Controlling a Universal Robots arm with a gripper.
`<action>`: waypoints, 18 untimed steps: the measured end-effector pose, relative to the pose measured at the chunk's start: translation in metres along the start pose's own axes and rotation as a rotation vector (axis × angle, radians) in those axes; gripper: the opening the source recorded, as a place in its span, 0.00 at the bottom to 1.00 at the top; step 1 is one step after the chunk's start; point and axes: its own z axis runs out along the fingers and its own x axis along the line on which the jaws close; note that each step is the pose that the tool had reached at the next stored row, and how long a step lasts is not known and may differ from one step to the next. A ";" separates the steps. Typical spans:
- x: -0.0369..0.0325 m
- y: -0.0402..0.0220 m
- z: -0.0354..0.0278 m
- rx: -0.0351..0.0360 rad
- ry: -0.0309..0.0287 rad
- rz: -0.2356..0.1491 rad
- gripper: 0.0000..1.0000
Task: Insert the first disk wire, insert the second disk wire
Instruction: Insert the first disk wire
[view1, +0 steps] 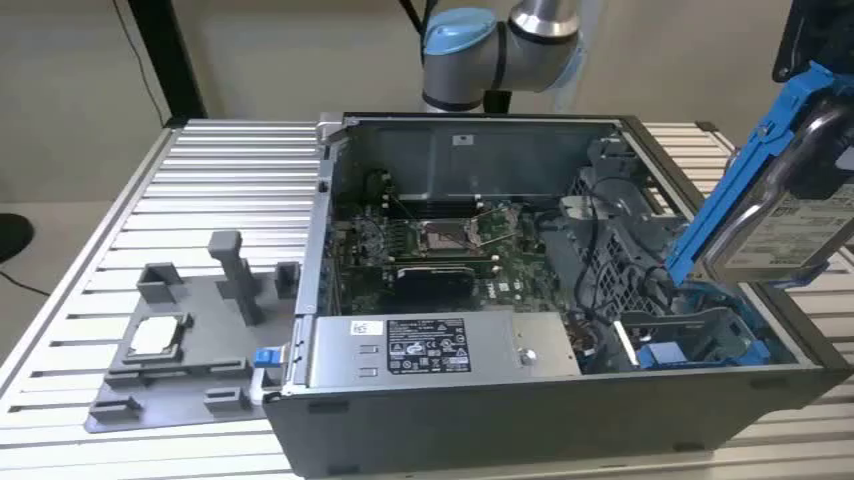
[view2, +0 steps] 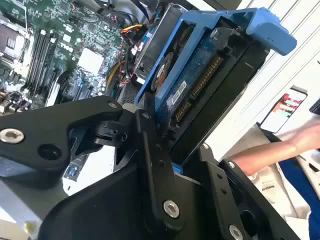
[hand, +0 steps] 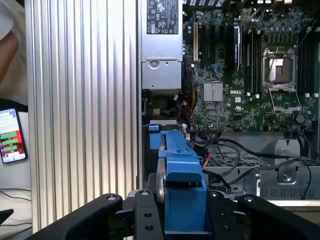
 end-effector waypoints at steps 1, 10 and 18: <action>0.0000 0.0000 0.0000 0.0000 0.0000 0.000 0.00; 0.0004 0.0004 0.0003 0.0030 -0.0338 -0.001 0.00; 0.0040 0.0013 0.0095 0.0203 -0.0706 -0.003 0.00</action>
